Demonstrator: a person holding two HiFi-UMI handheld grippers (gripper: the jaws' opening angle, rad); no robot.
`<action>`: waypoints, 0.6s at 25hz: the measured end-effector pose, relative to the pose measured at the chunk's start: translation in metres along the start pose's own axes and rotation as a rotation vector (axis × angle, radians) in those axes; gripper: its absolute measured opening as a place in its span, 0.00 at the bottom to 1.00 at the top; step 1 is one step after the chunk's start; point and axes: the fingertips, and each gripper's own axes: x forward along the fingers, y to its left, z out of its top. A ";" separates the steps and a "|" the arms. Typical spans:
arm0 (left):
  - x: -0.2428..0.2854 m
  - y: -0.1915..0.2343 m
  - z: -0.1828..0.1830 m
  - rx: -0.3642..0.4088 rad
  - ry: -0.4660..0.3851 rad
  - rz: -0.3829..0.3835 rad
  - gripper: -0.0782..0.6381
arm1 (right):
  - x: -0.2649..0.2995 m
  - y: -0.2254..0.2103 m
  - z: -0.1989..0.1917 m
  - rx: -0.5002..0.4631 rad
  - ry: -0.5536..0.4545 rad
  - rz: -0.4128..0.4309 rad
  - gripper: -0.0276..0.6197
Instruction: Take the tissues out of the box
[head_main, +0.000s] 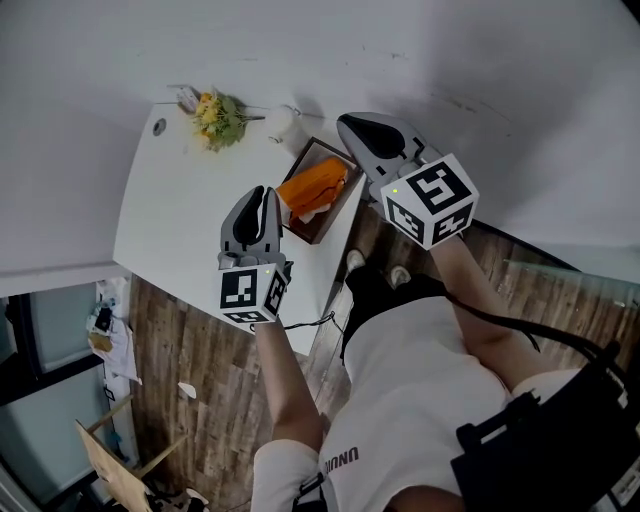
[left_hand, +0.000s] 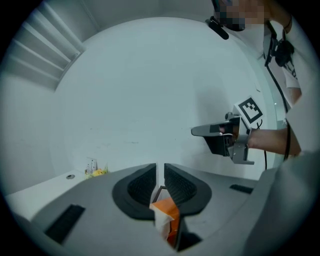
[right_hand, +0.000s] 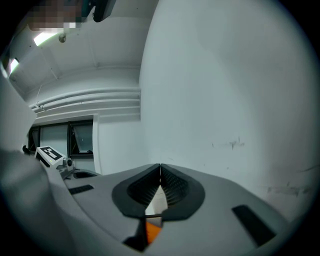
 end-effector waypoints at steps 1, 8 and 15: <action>0.001 0.001 -0.001 0.001 0.005 -0.009 0.18 | 0.001 -0.001 0.000 0.002 0.002 -0.004 0.07; 0.007 0.002 -0.008 -0.010 0.031 -0.065 0.25 | 0.005 -0.003 0.001 0.005 0.012 -0.022 0.07; 0.014 -0.001 -0.016 -0.026 0.059 -0.136 0.32 | 0.013 -0.003 -0.002 0.005 0.021 -0.028 0.07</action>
